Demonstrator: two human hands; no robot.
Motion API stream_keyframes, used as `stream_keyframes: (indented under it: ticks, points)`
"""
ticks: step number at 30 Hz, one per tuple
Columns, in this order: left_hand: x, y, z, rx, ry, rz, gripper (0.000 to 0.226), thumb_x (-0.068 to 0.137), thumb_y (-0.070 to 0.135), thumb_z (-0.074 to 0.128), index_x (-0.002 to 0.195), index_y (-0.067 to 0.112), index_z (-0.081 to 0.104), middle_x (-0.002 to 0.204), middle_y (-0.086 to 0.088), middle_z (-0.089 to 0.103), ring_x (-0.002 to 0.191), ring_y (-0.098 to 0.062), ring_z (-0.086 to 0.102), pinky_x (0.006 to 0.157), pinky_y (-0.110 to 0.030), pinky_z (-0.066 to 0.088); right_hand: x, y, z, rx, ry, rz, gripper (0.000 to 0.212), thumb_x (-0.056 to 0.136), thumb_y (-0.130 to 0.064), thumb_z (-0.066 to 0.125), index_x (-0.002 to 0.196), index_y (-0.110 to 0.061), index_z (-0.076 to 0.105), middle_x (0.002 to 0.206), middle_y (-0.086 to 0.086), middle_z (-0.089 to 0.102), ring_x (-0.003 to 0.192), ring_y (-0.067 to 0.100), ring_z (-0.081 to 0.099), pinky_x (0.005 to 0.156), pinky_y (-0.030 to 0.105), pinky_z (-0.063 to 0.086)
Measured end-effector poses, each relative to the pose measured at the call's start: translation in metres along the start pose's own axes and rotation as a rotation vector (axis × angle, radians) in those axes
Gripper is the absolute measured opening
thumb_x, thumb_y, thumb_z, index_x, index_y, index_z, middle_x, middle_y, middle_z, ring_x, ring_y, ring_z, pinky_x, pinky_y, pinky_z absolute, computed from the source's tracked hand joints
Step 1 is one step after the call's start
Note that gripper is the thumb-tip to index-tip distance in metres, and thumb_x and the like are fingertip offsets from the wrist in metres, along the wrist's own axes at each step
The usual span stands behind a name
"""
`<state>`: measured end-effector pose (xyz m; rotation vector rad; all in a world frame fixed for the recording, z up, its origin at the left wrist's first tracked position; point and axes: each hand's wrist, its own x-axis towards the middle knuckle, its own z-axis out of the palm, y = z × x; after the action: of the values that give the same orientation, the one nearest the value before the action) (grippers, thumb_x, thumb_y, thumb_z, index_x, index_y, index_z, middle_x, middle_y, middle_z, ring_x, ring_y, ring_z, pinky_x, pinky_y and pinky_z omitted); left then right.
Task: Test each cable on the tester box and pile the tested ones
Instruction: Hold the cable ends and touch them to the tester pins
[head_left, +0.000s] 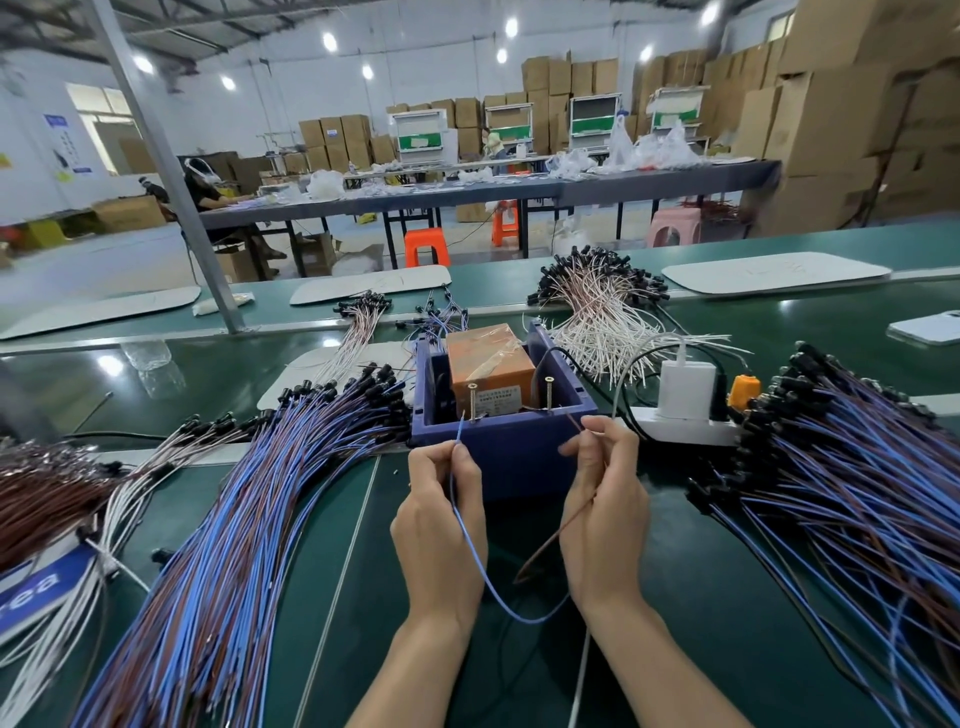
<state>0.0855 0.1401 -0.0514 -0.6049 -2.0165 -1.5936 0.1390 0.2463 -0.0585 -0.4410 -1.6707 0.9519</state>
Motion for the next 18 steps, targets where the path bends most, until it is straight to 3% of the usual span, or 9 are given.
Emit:
stream_keyframes:
  ticks: [8,13,18]
  points:
    - [0.0004,-0.0024,0.0014,0.014,-0.013,0.005,0.014,0.101,0.047,0.043,0.092,0.037,0.045,0.088,0.022,0.063,0.069,-0.011,0.062,0.059,-0.044,0.052,0.0011,-0.0013,-0.0009,0.003,-0.012,-0.025,0.012,0.107,-0.034,0.036,0.113,-0.042,0.043,0.096,-0.020,0.066,0.085,0.002,0.064,0.070,0.006,0.041]
    - [0.0000,-0.0044,0.0022,0.018,-0.022,-0.005,0.012,0.103,0.037,0.048,0.091,0.032,0.048,0.071,0.014,0.062,0.061,-0.013,0.058,0.058,-0.049,0.050,0.0005,-0.0007,-0.0010,0.001,-0.020,-0.047,0.011,0.107,-0.030,0.038,0.113,-0.037,0.045,0.096,-0.021,0.065,0.083,-0.002,0.063,0.069,0.004,0.039]
    - [0.0003,-0.0053,0.0027,0.005,-0.046,-0.019,0.014,0.102,0.037,0.047,0.092,0.029,0.050,0.067,0.012,0.062,0.059,-0.013,0.060,0.059,-0.049,0.051,0.0001,-0.0012,-0.0016,-0.003,-0.024,-0.053,0.011,0.107,-0.030,0.039,0.112,-0.037,0.046,0.096,-0.020,0.066,0.082,0.000,0.063,0.069,0.004,0.039]
